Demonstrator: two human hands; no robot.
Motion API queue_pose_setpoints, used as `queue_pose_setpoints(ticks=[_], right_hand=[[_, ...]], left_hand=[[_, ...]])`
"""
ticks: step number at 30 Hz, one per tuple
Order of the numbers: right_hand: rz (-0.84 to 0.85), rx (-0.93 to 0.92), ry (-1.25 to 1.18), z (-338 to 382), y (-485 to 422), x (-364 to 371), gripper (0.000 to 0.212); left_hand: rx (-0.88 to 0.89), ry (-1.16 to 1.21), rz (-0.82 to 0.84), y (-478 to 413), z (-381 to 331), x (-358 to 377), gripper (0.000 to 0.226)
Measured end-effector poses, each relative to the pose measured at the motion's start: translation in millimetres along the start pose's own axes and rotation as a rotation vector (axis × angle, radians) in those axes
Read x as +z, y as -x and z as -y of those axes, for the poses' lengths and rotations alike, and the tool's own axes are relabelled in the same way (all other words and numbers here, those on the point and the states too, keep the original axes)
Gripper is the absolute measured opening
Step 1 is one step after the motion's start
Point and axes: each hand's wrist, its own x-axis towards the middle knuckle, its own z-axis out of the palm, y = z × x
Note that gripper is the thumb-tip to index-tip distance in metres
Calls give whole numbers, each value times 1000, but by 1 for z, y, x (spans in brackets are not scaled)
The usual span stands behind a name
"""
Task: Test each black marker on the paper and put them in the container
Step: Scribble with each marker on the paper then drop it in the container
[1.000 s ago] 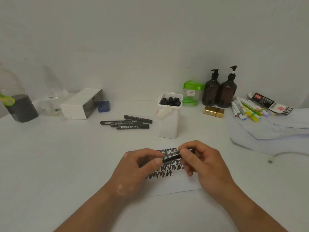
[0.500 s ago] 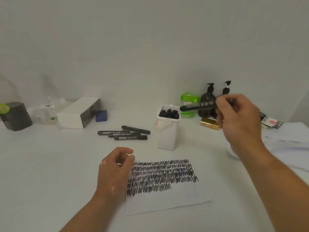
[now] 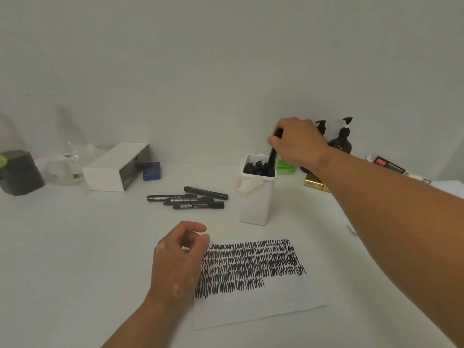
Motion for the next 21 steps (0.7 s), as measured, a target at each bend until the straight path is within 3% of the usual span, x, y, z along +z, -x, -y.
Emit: queue_pose_setpoints(ticks=[4, 7, 11, 18, 21], right_hand=[[130, 3, 132, 3, -7, 14, 30], [80, 30, 102, 1, -4, 26, 32], [18, 68, 176, -2, -4, 38, 18], [114, 106, 73, -6, -1, 44, 41], [-10, 106, -124, -6, 9, 33, 39]], left_hand=[[-9, -3, -8, 0, 1, 1, 16], [-21, 0, 1, 0, 0, 1, 15], [-41, 20, 12, -1, 1, 1, 16], [-50, 6, 8, 0, -5, 1, 13], [-57, -6, -3, 1, -8, 0, 13]])
